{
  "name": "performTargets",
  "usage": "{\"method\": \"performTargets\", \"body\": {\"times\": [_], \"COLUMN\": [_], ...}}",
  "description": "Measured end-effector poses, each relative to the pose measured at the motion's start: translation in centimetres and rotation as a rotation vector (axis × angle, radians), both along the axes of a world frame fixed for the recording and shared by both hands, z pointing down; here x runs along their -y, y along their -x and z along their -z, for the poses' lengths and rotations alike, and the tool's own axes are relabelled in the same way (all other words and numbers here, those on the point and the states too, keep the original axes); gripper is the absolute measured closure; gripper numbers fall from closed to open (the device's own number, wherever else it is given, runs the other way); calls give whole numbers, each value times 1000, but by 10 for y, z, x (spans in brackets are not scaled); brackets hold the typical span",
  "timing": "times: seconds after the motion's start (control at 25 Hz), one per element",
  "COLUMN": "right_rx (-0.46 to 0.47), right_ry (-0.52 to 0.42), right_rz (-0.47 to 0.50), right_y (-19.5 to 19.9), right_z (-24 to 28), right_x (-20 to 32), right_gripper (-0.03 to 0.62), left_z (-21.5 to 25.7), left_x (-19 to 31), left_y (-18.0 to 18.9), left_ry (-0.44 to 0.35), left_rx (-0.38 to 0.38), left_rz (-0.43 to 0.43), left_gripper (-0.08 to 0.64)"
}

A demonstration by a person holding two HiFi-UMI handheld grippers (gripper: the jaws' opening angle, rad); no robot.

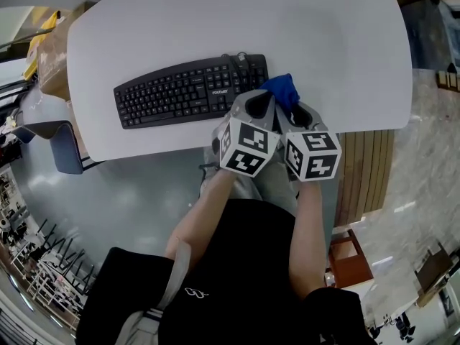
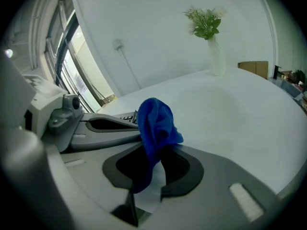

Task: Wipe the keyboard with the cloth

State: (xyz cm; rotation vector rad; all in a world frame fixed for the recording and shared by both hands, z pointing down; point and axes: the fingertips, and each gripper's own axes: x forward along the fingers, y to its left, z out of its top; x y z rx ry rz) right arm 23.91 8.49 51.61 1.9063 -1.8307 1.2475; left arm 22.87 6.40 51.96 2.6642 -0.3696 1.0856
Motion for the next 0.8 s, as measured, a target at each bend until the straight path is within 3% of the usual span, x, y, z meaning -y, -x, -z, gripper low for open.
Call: {"method": "performTargets", "body": {"times": [0.16,0.36,0.56,0.8], "right_rx": [-75,-153,-241,-353], "right_ry": [-25,-166,-347,-554], "right_rz": [32,36,69,72], "right_y": [-19,-40,-35,4], "right_z": [17,77,150,240], "right_x": [-2,16,58,101], "right_gripper": [499,499,499,499], "left_z": [13,64,148,252], "left_x": [-4,19,81,141], "left_y": [-16,-14,16,72], "left_ry": [-11,-91,-250,-402], "left_rx": [-55,-165,-309,-482], "left_rz": [33,121,250,382], "left_gripper": [563,565,564,565]}}
